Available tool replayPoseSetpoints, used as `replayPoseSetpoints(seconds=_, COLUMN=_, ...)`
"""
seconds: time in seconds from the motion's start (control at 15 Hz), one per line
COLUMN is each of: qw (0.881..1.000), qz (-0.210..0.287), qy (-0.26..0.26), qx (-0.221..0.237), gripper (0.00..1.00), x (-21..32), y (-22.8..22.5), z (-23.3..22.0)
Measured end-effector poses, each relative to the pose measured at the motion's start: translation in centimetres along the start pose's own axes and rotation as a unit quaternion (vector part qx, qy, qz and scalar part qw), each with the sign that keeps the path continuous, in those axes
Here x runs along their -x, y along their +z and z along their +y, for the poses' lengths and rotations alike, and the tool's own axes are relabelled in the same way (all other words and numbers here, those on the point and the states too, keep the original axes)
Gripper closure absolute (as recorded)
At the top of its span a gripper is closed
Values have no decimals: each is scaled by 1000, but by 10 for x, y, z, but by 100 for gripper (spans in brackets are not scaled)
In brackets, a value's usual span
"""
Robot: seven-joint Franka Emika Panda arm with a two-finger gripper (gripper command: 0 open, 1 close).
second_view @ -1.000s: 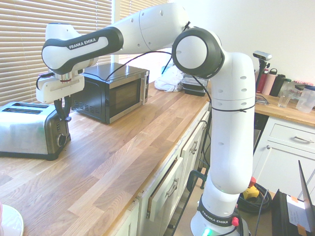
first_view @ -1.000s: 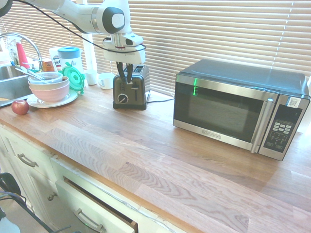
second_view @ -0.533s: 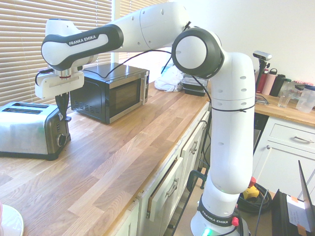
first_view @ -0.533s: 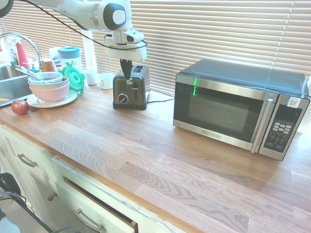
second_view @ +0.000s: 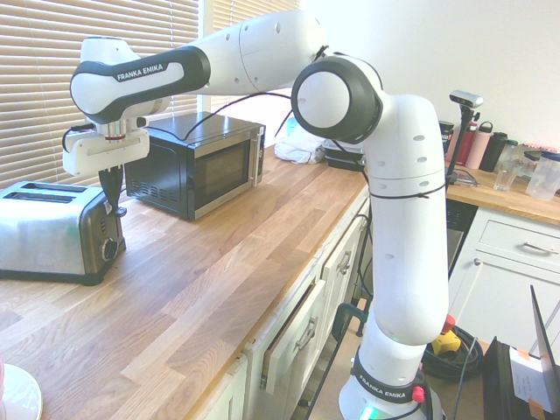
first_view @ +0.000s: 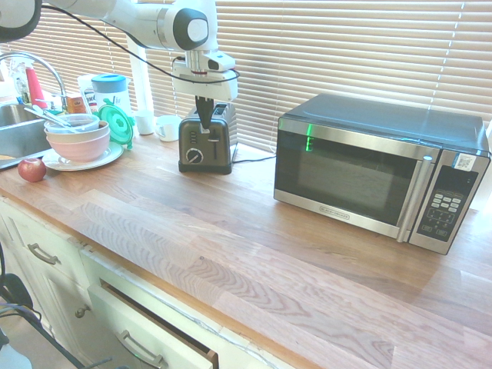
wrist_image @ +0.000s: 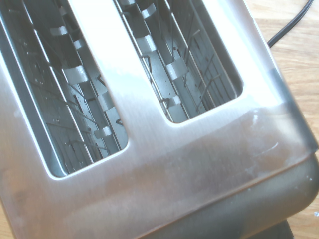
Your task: Press the toaster
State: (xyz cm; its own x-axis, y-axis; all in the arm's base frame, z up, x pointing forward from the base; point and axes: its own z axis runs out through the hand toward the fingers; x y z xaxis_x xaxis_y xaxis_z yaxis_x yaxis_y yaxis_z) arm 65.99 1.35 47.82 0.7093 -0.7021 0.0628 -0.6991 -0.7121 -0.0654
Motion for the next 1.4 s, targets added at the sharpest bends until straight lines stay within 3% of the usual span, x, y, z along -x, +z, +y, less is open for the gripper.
replayPoseSetpoints(seconds=1.4, qw=999, qz=-40, qy=6, qx=-15, gripper=100, x=-28, y=67, z=24)
